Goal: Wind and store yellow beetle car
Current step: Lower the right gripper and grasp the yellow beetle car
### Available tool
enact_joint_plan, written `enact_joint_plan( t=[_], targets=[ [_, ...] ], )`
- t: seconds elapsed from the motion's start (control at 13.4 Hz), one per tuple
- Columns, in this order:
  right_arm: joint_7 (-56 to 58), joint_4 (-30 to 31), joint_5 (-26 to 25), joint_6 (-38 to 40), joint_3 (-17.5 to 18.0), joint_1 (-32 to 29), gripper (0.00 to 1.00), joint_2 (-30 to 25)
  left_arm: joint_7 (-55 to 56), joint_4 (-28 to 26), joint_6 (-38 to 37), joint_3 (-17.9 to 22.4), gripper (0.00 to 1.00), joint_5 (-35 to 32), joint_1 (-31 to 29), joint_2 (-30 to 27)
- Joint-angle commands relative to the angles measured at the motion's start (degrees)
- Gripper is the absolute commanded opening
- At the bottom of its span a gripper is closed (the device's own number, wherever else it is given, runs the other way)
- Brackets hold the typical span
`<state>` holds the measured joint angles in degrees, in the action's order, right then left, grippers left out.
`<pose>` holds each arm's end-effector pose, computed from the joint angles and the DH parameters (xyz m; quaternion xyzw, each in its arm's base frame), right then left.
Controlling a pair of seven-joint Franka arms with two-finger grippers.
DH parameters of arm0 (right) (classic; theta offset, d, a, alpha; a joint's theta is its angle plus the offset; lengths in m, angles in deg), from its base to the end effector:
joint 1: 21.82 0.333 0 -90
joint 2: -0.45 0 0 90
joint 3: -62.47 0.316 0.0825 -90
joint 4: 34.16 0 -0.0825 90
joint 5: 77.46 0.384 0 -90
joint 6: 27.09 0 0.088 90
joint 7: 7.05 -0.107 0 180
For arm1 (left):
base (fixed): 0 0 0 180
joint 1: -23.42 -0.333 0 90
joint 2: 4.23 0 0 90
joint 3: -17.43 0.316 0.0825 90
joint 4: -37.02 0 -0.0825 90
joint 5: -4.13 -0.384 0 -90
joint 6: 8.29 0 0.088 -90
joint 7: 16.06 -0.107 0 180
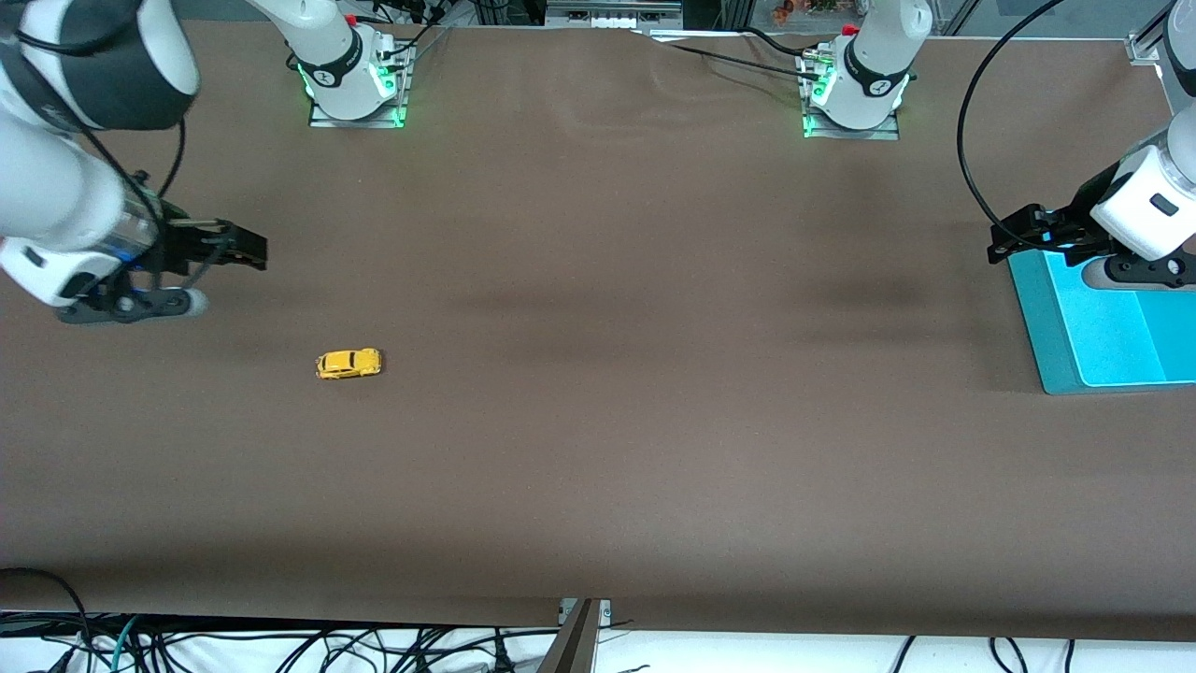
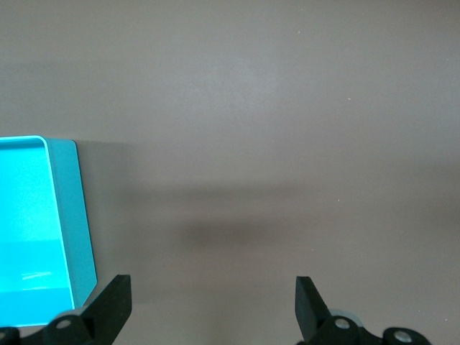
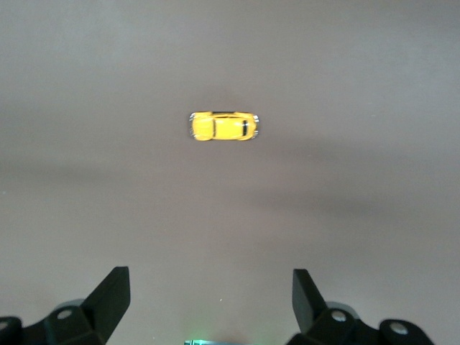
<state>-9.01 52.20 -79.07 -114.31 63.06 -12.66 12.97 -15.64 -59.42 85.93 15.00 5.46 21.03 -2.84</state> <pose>0.5976 0.0989 0.5233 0.9924 0.0683 -0.0997 0.0232 0.5629 -0.0025 0.5640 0.9994 0.0045 -0.0315 0.0119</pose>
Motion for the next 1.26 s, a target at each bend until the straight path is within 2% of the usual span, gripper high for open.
enact_joint_plan(
  t=[0.0,0.3,0.52,0.67,1.19],
  targets=[
    [8.0,-0.1,0.4,0.7,-0.1,1.2,1.0,2.1,-0.5,1.3,-1.0,-0.1,1.0,-1.4,0.0,0.5],
    [31.6,0.0,0.1,-1.5,-0.1,0.5,1.0,9.3,-0.5,1.3,-1.0,-0.1,1.0,-1.4,0.0,0.5],
    [51.5,1.1,-0.2,-9.2,-0.4,0.4,1.0,13.8,-0.6,1.3,-1.0,-0.1,1.0,-1.4,-0.1,0.5],
    [62.1,4.7,-0.1,-16.5,-0.5,-0.1,1.0,14.9,-0.7,1.3,-1.0,-0.1,1.0,-1.4,-0.1,0.5],
    [80.3,19.7,0.2,-39.4,-0.5,-0.1,1.0,14.4,-0.7,1.3,-1.0,-0.1,1.0,-1.4,-0.2,0.5]
  ],
)
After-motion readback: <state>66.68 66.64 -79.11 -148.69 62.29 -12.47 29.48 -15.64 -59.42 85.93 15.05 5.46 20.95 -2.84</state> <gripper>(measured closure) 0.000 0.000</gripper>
